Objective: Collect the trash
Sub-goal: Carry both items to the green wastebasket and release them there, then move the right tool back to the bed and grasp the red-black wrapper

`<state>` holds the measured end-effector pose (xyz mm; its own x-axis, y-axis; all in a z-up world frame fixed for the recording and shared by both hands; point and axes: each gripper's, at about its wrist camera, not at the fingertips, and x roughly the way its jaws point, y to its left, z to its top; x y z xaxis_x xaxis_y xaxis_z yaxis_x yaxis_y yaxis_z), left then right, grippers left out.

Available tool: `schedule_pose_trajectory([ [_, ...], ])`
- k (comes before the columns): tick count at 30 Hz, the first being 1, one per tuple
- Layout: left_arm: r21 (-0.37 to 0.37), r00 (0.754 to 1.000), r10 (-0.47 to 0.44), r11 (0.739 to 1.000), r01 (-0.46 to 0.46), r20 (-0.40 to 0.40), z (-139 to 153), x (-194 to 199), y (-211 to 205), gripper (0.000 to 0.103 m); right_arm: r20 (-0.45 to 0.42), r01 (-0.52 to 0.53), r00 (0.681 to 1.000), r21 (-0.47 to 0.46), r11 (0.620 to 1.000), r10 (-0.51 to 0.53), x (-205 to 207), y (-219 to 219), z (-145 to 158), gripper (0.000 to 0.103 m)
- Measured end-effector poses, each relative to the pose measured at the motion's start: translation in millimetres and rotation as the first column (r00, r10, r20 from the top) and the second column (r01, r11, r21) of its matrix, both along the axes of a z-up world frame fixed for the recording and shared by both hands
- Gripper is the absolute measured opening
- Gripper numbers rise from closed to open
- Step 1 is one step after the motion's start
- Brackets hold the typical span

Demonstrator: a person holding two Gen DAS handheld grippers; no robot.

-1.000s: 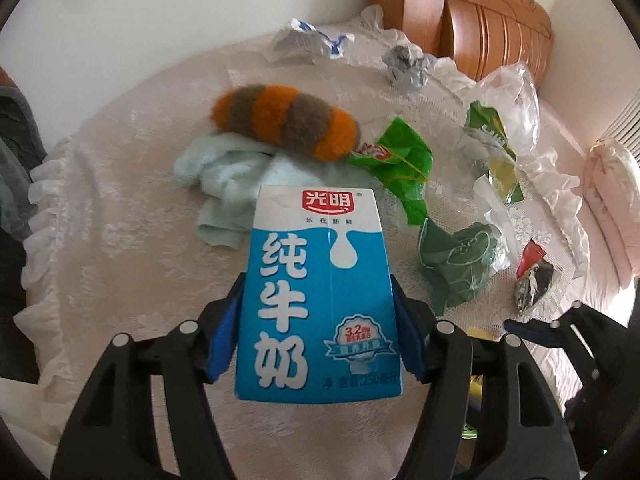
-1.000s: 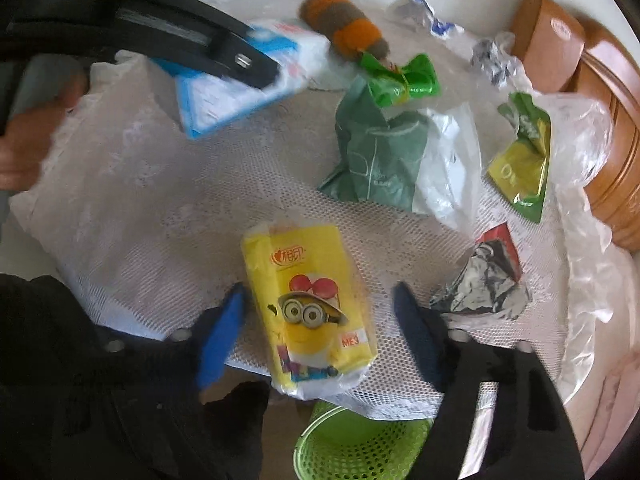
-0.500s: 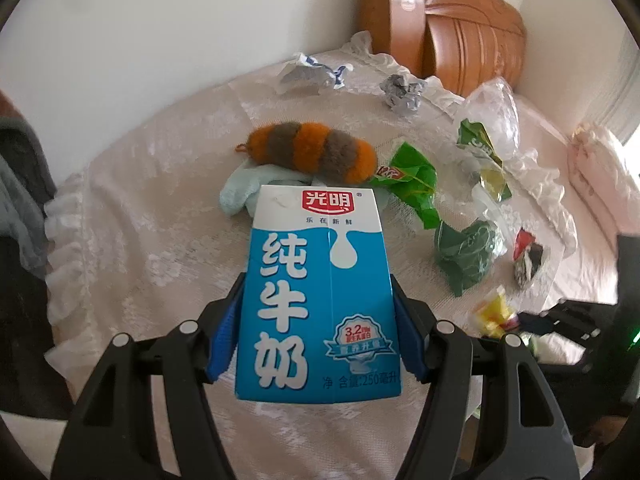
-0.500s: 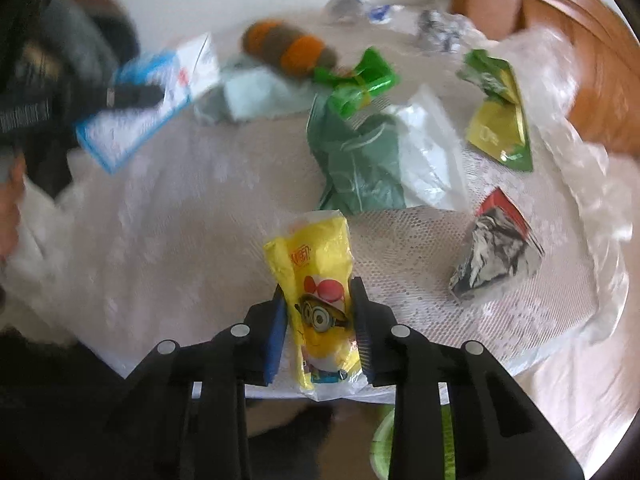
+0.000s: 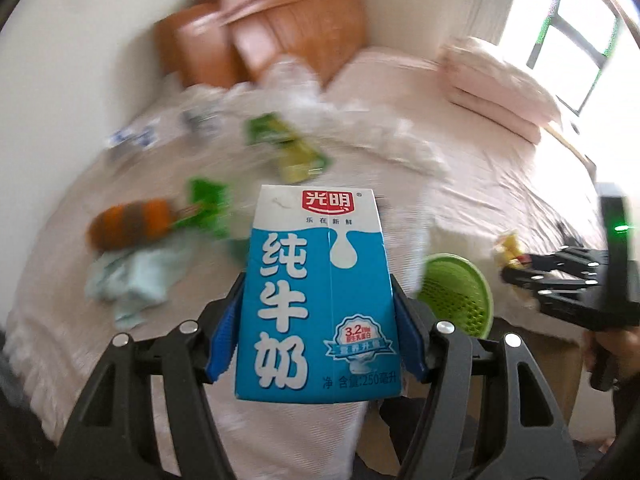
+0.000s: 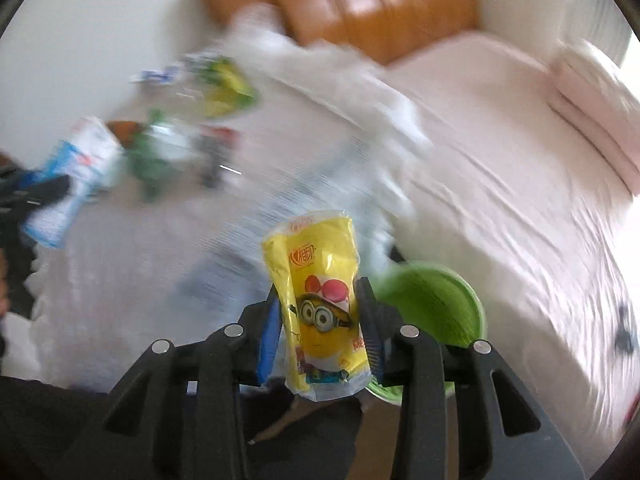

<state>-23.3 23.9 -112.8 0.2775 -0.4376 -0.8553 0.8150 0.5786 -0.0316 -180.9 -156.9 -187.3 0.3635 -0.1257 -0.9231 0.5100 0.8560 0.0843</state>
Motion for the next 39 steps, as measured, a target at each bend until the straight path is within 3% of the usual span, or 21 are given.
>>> schedule_pose_trajectory([
  [2, -0.008, 0.999, -0.036, 0.999, 0.036, -0.017, -1.7, -14.8, -21.1, 0.063, -0.033, 0.048, 0.998, 0.015, 0.999, -0.047, -16.6, -20.0, -22.5, 0.045],
  [4, -0.008, 0.997, -0.058, 0.998, 0.058, -0.042, -5.7, -30.6, -46.3, 0.063, -0.062, 0.094, 0.994, 0.012, 0.995, -0.093, -32.7, -39.0, -37.6, 0.078],
  [10, 0.029, 0.986, -0.149, 0.988, 0.152, -0.077, -20.5, -83.6, -119.3, 0.063, -0.025, 0.180, 0.983, -0.051, 0.982, -0.181, -74.2, -86.3, -22.8, 0.095],
  [16, 0.091, 0.961, -0.259, 0.959, 0.267, -0.094, -43.0, -127.8, -180.7, 0.063, 0.032, 0.226, 0.974, -0.134, 0.965, -0.224, -109.0, -128.9, 10.5, 0.098],
  [21, 0.109, 0.949, -0.291, 0.946, 0.304, -0.123, -55.5, -148.8, -206.9, 0.064, 0.053, 0.239, 0.971, -0.159, 0.958, -0.233, -128.5, -155.3, 26.0, 0.098],
  [22, 0.110, 0.949, -0.287, 0.947, 0.301, -0.129, -57.0, -150.4, -209.3, 0.068, 0.057, 0.241, 0.970, -0.158, 0.958, -0.235, -129.8, -159.2, 27.3, 0.098],
  [23, 0.109, 0.950, -0.282, 0.949, 0.297, -0.134, -57.0, -150.3, -210.2, 0.080, 0.061, 0.242, 0.970, -0.158, 0.957, -0.235, -131.2, -162.9, 29.3, 0.098],
  [26, 0.092, 0.961, -0.252, 0.961, 0.262, -0.112, -52.5, -149.5, -210.5, 0.094, 0.076, 0.240, 0.970, -0.160, 0.958, -0.230, -131.8, -166.0, 33.2, 0.098],
  [31, 0.060, 0.969, -0.238, 0.968, 0.242, -0.064, -38.5, -146.4, -203.3, 0.095, 0.086, 0.208, 0.977, -0.173, 0.963, -0.196, -126.2, -163.3, 40.2, 0.098],
  [39, -0.022, 0.987, -0.147, 0.989, 0.145, -0.066, -13.7, -125.4, -179.6, 0.096, 0.130, 0.138, 0.985, -0.196, 0.971, -0.114, -99.5, -141.5, 61.0, 0.098],
])
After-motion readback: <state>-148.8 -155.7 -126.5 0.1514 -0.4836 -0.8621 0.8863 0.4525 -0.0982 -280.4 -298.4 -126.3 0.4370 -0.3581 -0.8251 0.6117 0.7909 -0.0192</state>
